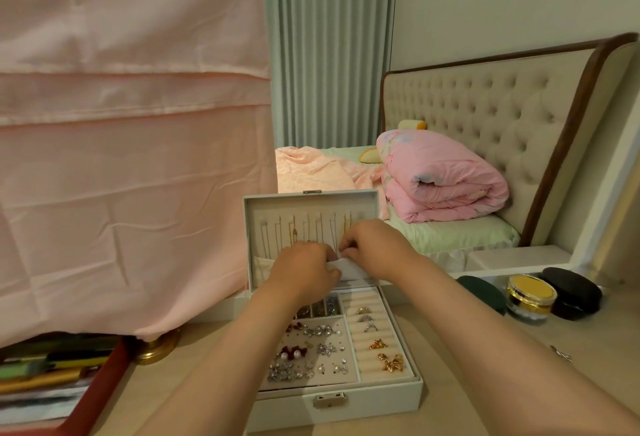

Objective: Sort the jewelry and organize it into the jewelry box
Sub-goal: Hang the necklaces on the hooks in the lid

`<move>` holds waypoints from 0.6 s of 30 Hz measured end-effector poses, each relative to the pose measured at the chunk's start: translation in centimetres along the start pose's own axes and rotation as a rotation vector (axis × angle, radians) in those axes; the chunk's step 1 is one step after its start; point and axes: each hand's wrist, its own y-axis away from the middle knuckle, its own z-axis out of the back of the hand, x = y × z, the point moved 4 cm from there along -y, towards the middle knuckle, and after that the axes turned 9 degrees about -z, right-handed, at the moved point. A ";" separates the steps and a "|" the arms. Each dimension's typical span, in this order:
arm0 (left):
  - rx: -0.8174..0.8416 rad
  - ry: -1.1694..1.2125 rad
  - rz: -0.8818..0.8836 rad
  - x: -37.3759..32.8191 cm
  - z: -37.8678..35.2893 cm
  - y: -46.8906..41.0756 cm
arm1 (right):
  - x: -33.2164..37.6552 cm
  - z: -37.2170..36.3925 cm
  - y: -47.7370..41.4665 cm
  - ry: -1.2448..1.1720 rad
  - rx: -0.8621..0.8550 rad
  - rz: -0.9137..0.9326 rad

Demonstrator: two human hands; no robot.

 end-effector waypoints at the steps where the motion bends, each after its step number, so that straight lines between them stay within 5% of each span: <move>1: -0.006 0.002 -0.003 0.0 0.1 0.0 | -0.1 -0.1 0.2 -0.006 -0.004 -0.001; 10: -0.204 0.098 -0.161 -5.1 0.7 0.5 | -5.3 3.3 7.9 -0.163 -0.070 -0.179; 18: 0.053 0.224 -0.263 -15.2 -4.2 -0.4 | -16.7 4.2 15.8 -0.073 0.180 -0.513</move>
